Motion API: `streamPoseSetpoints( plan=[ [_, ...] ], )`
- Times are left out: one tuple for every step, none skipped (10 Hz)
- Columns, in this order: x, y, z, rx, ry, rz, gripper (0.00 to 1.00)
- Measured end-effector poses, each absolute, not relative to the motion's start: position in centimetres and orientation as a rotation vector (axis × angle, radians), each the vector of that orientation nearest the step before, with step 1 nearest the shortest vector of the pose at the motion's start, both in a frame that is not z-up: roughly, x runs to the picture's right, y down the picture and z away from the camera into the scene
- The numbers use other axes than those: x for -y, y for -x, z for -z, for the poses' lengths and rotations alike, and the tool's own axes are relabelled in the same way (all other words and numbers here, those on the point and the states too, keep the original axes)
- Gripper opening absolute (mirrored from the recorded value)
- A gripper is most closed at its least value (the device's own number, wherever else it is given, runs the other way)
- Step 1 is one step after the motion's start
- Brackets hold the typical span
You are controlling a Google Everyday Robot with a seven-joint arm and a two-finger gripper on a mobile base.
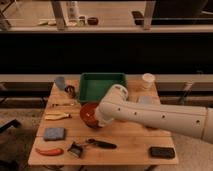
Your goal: Stack bowls into tray
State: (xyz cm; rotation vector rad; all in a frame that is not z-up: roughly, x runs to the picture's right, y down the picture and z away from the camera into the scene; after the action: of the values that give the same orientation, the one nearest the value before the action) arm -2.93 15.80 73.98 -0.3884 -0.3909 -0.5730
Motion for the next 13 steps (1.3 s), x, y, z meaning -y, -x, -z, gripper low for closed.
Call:
streamPoseSetpoints(
  plan=[
    [-15.7,2.9,-74.1,0.386,0.386,0.571,0.0],
    [-15.6,2.7,-74.2,0.38,0.383,0.568,0.0],
    [-15.6,2.5,-74.3,0.375,0.383,0.564,0.0],
    [-15.5,2.4,-74.5,0.372,0.384,0.56,0.0],
    [-15.5,2.3,-74.6,0.369,0.385,0.559,0.0],
    [-15.6,2.2,-74.8,0.366,0.389,0.557,0.0],
    [-15.6,2.1,-75.0,0.361,0.392,0.555,0.0],
    [-15.6,2.1,-75.1,0.356,0.395,0.554,0.0],
    [-15.5,2.0,-75.3,0.351,0.399,0.553,0.0],
    [-15.5,2.0,-75.4,0.342,0.402,0.551,0.0],
    [-15.6,2.0,-75.6,0.337,0.405,0.549,0.0],
    [-15.6,2.1,-75.7,0.333,0.407,0.548,0.0],
    [-15.6,2.1,-75.7,0.33,0.408,0.549,0.01]
  ],
)
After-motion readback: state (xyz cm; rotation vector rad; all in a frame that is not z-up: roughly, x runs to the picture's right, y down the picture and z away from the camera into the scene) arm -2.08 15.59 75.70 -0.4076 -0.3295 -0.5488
